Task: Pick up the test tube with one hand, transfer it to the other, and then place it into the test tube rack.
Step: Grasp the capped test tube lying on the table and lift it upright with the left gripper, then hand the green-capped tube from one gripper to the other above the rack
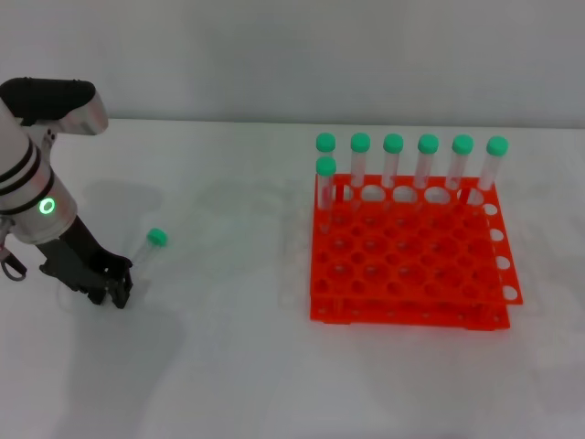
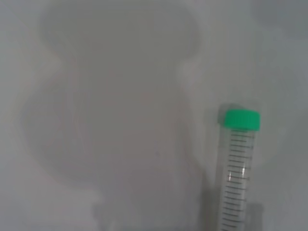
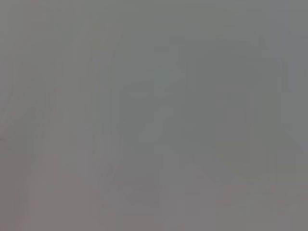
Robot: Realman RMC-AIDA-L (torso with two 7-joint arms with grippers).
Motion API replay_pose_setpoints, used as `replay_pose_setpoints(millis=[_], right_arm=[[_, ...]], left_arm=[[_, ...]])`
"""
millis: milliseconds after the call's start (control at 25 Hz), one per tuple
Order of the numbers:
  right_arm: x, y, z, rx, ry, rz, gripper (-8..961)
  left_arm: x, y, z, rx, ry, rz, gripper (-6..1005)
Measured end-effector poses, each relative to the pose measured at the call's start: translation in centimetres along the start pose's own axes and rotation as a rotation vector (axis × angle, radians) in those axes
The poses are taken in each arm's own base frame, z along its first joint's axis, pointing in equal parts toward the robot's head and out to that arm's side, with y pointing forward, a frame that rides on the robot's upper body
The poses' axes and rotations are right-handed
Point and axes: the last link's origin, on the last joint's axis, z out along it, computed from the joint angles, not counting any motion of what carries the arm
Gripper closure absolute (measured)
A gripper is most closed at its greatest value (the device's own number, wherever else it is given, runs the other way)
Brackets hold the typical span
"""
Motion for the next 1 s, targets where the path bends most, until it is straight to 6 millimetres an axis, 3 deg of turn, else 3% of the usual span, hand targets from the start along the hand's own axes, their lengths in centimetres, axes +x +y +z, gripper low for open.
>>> replay_pose_setpoints(millis=[200,400,560,760,1000], right_arm=[[0.0,0.1,0.1,-0.005,-0.001,0.000,300],[0.0,0.1,0.2,-0.005,0.001,0.000,300],[0.0,0.2,0.2,-0.008,0.001,0.002,300],[-0.1,0.4,0.3,-0.016,-0.006,0.010,300],[-0.4,1.2,0.4,-0.102,-0.015,0.045,301]], left_arm=[[0.2,-0.2,0.0,0.015,0.014,0.001,669],[0.4,-0.2,0.1,0.025,0.026,0.006,808],[0.8,-0.2,-0.1,0.031,0.042,0.015,808],[2.8,0.7,-1.6,-0.007,0.150,0.091,808],[4.6,3.4,-3.3,-0.187,0.350,0.274,808]])
